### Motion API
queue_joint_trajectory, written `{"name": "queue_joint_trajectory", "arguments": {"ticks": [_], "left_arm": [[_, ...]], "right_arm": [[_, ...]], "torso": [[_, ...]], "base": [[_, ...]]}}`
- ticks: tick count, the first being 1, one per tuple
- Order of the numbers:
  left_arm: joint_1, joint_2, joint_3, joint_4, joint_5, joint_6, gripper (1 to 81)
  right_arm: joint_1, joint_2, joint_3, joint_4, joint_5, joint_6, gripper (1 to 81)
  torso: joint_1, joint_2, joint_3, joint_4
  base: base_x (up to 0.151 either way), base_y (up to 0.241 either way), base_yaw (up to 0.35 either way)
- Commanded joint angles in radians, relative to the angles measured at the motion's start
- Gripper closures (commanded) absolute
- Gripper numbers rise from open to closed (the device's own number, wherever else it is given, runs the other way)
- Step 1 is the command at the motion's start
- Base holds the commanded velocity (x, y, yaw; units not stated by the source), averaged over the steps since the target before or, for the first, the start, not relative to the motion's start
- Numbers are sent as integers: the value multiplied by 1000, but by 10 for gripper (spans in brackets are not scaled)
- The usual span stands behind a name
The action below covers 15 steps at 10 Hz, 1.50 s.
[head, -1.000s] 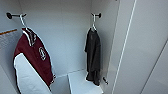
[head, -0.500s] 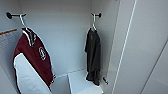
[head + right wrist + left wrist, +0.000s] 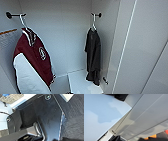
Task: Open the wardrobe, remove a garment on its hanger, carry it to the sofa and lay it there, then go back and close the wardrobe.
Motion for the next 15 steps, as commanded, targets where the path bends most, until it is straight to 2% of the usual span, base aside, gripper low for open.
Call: {"name": "queue_joint_trajectory", "arguments": {"ticks": [1, 5, 11, 14, 15], "left_arm": [[-276, -22, 72, -4, 73, -96, 10], [-483, -4, 83, -3, 124, -226, 10], [-752, 76, 5, 8, 119, -467, 10], [-878, 100, -35, -6, 122, -501, 10], [-912, 100, -43, -4, 119, -542, 10]], "right_arm": [[55, 1, -1, -2, -55, 2, 10], [53, 4, 5, -2, -55, 2, 10], [55, 5, 5, 20, -55, 2, 10], [53, 7, 5, 21, -54, 2, 10], [50, 7, 5, 21, -45, 2, 10]], "torso": [[0, 0, 0, 0], [1, 1, -1, 0], [2, 1, -2, 0], [2, 1, -74, 0], [2, 1, -37, 0]], "base": [[0, 0, 0], [0, 0, 0], [0, 0, 0], [0, 0, 0], [0, 0, 0]]}}
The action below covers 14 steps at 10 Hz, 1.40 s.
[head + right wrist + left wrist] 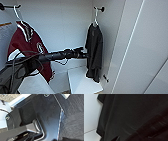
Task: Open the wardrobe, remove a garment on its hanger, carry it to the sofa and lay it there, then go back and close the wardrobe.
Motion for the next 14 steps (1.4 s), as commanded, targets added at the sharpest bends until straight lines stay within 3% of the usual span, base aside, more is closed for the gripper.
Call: {"name": "queue_joint_trajectory", "arguments": {"ticks": [1, 7, 10, 14], "left_arm": [[-276, 4, -29, -1, -7, -82, 10], [-452, 73, -107, -1, -17, -243, 10], [-481, 86, -156, 4, -114, -383, 10], [-544, 127, -248, -2, -134, -471, 10]], "right_arm": [[47, 2, 4, 9, -43, 2, 10], [44, 5, 4, 22, -43, 2, 10], [42, 11, 4, 31, -43, 2, 10], [44, 14, 4, 32, -43, 2, 10]], "torso": [[0, 0, 1, 0], [0, 1, -10, 0], [0, 1, -10, 0], [1, 1, -10, 0]], "base": [[0, 0, 0], [0, 0, 0], [0, 0, 0], [0, 0, 0]]}}
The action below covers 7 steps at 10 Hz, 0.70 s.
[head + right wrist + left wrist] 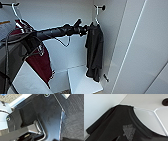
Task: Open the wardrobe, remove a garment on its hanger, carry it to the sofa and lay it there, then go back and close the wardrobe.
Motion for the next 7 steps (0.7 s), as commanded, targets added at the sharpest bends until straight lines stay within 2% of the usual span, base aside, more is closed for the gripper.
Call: {"name": "queue_joint_trajectory", "arguments": {"ticks": [1, 4, 7], "left_arm": [[-228, 35, -62, 6, -26, -45, 10], [-248, 64, -120, 4, -69, -103, 10], [-269, 92, -152, 6, -92, -109, 10]], "right_arm": [[35, 2, 3, 22, -59, 1, 10], [32, 5, 3, 23, -59, 1, 10], [20, 17, 1, 23, -59, 1, 10]], "torso": [[0, 0, 0, 0], [0, 0, 0, 0], [0, 0, 0, 0]], "base": [[0, 0, 0], [0, 0, 0], [0, 0, 0]]}}
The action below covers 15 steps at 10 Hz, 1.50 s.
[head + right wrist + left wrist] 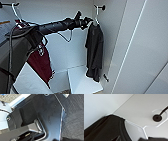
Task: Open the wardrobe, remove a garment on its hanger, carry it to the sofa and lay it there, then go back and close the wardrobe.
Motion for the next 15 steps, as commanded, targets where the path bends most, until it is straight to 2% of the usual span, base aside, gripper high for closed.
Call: {"name": "queue_joint_trajectory", "arguments": {"ticks": [1, 10, 15], "left_arm": [[-217, 27, -17, 7, -22, -4, 10], [-231, 189, -195, 17, -81, -3, 10], [-231, 208, -195, 16, -134, -3, 10]], "right_arm": [[29, 16, 3, 12, -61, 1, 10], [0, 35, 3, 12, -59, 1, 10], [0, 43, 2, 12, -59, 1, 10]], "torso": [[0, 0, 0, 0], [0, 0, 0, 0], [0, 0, 0, 0]], "base": [[0, 0, 0], [0, 0, 0], [0, 0, 0]]}}
